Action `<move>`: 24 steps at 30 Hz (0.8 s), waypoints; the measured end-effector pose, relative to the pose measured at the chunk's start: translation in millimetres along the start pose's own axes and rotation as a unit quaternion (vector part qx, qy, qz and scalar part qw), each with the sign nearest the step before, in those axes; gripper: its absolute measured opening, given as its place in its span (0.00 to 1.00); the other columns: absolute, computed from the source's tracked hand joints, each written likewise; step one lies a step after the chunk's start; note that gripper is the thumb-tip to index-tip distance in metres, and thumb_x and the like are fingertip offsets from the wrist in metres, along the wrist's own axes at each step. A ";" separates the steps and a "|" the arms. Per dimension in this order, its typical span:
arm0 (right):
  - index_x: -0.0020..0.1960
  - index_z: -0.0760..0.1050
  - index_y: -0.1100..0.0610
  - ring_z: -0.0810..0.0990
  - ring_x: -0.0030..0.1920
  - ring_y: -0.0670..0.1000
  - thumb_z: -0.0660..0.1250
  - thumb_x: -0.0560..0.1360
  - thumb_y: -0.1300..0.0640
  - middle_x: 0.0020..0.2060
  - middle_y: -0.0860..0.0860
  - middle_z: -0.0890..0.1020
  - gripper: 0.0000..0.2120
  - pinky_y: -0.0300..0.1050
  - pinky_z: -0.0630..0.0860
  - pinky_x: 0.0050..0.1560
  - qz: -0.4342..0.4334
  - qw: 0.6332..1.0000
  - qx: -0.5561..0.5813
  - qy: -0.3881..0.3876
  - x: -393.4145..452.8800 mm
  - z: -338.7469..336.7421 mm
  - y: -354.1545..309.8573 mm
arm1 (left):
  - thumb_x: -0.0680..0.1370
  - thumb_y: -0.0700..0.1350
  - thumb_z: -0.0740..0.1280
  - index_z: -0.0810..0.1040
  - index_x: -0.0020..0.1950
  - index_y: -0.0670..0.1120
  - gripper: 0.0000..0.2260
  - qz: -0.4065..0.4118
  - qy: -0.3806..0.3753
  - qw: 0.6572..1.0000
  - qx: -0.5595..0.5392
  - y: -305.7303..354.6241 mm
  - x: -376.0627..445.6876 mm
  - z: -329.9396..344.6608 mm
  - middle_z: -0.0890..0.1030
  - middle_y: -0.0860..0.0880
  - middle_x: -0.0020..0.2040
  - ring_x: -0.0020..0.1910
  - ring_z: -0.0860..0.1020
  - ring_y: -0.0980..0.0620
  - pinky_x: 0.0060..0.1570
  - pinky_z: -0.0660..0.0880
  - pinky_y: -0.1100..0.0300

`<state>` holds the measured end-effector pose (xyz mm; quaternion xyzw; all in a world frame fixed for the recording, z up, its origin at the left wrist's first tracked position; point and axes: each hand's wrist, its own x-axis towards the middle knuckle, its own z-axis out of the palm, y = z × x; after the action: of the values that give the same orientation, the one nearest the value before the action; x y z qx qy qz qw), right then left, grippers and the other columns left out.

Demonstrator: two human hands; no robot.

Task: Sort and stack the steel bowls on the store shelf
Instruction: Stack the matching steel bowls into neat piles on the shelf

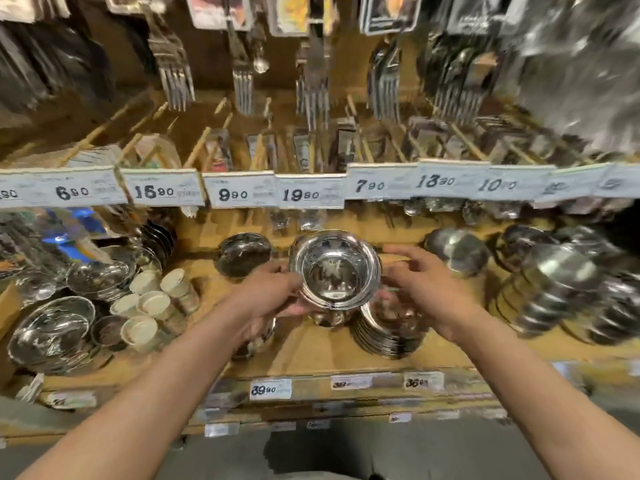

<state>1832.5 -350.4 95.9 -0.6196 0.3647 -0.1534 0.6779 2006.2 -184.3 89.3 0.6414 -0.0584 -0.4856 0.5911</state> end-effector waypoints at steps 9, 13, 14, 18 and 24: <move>0.58 0.78 0.57 0.83 0.37 0.43 0.72 0.75 0.67 0.44 0.52 0.83 0.14 0.39 0.80 0.37 0.051 0.997 -0.016 0.053 8.5 -98.5 33.2 | 0.76 0.29 0.68 0.69 0.68 0.38 0.22 -0.026 -0.069 0.997 0.032 -18.4 24.5 107.3 0.84 0.38 0.38 0.27 0.80 0.47 0.21 0.79 0.58; 0.51 0.82 0.56 0.82 0.32 0.42 0.71 0.73 0.70 0.32 0.47 0.82 0.11 0.41 0.80 0.36 0.035 0.997 -0.056 0.038 20.3 -107.3 52.2 | 0.80 0.36 0.66 0.74 0.64 0.35 0.13 -0.027 -0.015 0.995 0.089 -37.0 35.2 114.3 0.84 0.40 0.39 0.32 0.83 0.46 0.29 0.78 0.63; 0.50 0.83 0.56 0.81 0.31 0.42 0.70 0.73 0.70 0.31 0.47 0.82 0.11 0.42 0.81 0.36 0.028 0.996 -0.070 0.036 23.2 -106.5 56.2 | 0.81 0.38 0.67 0.77 0.62 0.35 0.12 -0.019 0.012 0.994 0.107 -41.3 36.4 114.1 0.85 0.39 0.42 0.37 0.85 0.45 0.37 0.83 0.56; 0.51 0.85 0.53 0.82 0.34 0.47 0.69 0.74 0.69 0.34 0.47 0.83 0.13 0.51 0.85 0.43 0.010 0.993 -0.119 0.023 30.0 -99.7 68.8 | 0.81 0.40 0.67 0.82 0.55 0.39 0.07 0.013 0.087 0.986 0.144 -52.8 37.5 112.5 0.87 0.40 0.42 0.36 0.85 0.46 0.35 0.83 0.57; 0.49 0.86 0.51 0.83 0.48 0.60 0.71 0.72 0.64 0.40 0.53 0.86 0.11 0.63 0.81 0.53 -0.043 0.979 -0.197 0.033 38.3 -100.8 80.4 | 0.81 0.40 0.66 0.84 0.50 0.39 0.08 0.025 0.139 0.968 0.208 -58.8 45.3 119.0 0.87 0.40 0.42 0.37 0.86 0.45 0.44 0.85 0.49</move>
<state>1770.2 -434.2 11.1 -0.7508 0.3833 -0.1280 0.5225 1918.1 -279.8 36.6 0.8098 -0.0912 -0.3539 0.4589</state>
